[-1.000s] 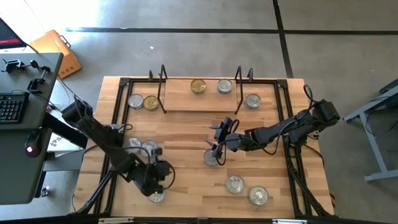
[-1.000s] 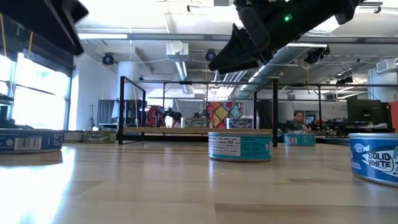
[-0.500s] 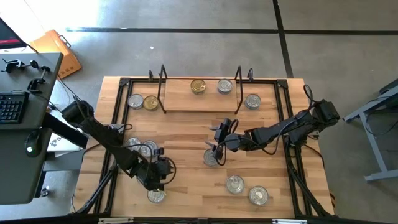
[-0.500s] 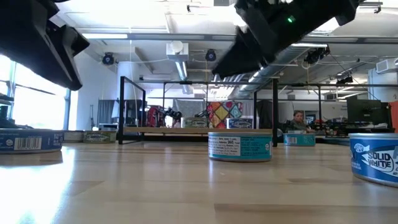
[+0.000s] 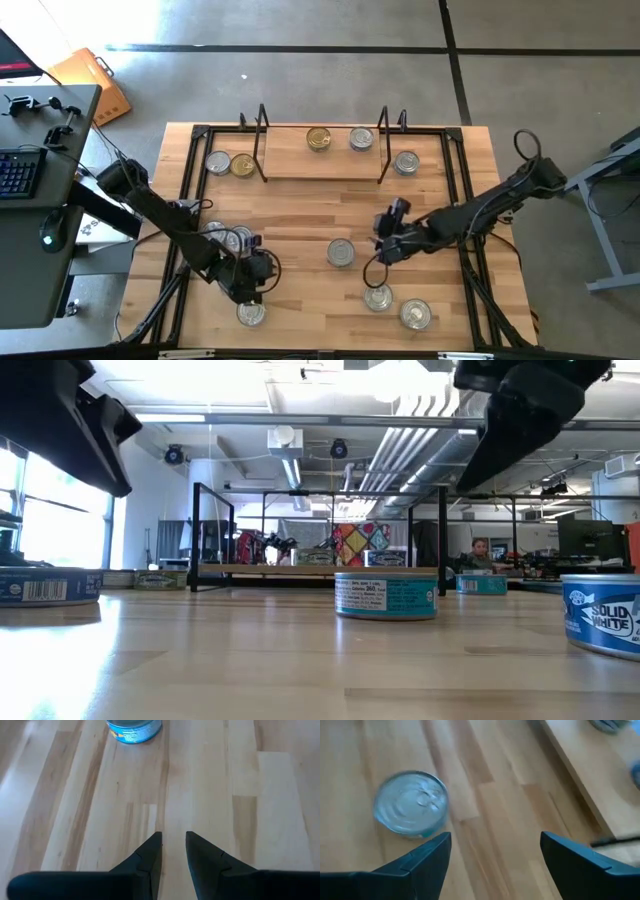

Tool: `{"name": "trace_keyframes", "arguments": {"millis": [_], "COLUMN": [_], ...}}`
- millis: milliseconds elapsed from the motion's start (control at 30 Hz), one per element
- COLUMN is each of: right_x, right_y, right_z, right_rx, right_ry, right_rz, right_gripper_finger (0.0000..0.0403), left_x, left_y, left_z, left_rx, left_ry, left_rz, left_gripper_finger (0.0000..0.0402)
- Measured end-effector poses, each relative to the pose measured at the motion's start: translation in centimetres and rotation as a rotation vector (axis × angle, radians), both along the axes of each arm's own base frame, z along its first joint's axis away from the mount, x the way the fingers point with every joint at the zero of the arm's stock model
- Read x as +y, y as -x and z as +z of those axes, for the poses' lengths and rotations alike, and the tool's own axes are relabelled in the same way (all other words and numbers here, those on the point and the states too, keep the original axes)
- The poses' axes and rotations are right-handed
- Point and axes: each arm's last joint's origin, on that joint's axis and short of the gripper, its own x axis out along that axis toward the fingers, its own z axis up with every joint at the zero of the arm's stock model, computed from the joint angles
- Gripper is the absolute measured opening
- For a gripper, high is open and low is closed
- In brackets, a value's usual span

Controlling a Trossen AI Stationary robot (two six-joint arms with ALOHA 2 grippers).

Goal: Stack canned seafood by type on shelf
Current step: Put the yellow-blue tuna can on the shelf

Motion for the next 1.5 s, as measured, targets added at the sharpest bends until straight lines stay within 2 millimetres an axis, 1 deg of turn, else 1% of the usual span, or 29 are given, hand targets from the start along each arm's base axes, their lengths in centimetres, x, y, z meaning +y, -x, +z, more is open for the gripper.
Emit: {"name": "trace_keyframes", "arguments": {"millis": [233,367,500,567,633,667,767,833,933,1000,1133,1267,1400,1500], "right_x": [0.1,-0.2,-0.5,-0.7,-0.7,-0.8,-1.0,-1.2,-1.5,-1.5,-1.5,-1.5,-1.5,-1.4], "right_y": [0.5,0.3,0.0,-0.1,-0.3,-0.4,-0.7,-0.9,-1.0,-1.0,-0.9,-0.9,-0.9,-0.9], "right_z": [-0.7,-0.7,-0.6,-0.5,-0.4,-0.4,-0.1,0.0,0.1,0.0,0.0,-0.1,-0.1,-0.1], "right_rx": [0.012,0.003,-0.017,-0.028,-0.038,-0.045,-0.069,-0.088,-0.087,-0.070,-0.056,-0.053,-0.049,-0.045], "right_ry": [-0.010,-0.010,-0.017,-0.018,0.000,0.019,0.091,0.119,0.123,0.120,0.128,0.130,0.120,0.102], "right_rz": [-0.021,-0.032,-0.048,-0.056,-0.047,-0.044,-0.037,-0.040,-0.035,-0.023,-0.006,-0.003,-0.003,0.006], "right_gripper_finger": [0.0298,0.0298,0.0298,0.0298,0.0298,0.0298,0.0298,0.0298,0.0298,0.0298,0.0298,0.0298,0.0298,0.0298], "left_x": [0.1,0.1,0.5,0.6,0.3,0.0,-0.9,-2.2,-3.7,-4.3,-4.0,-2.8,-1.5,0.3], "left_y": [0.0,-0.1,-0.5,-0.5,-0.2,0.1,1.8,2.6,3.2,2.8,1.4,-0.2,-1.7,-2.6], "left_z": [0.0,0.0,0.0,0.0,0.4,0.6,1.2,1.5,1.1,0.3,-1.4,-3.3,-3.9,-3.7], "left_rx": [0.000,0.000,0.014,0.101,0.240,0.313,0.524,0.563,0.535,0.494,0.419,0.437,0.431,0.384], "left_ry": [-0.023,-0.022,0.039,0.100,0.212,0.275,0.417,0.485,0.562,0.608,0.536,0.439,0.378,0.279], "left_rz": [-0.015,-0.011,0.019,-0.052,-0.124,-0.105,0.034,0.051,0.045,0.029,0.011,-0.030,-0.133,-0.134], "left_gripper_finger": [0.0077,0.0077,0.0077,0.0076,0.0070,0.0063,0.0031,0.0010,0.0004,0.0001,0.0000,0.0000,0.0000,0.0000]}}
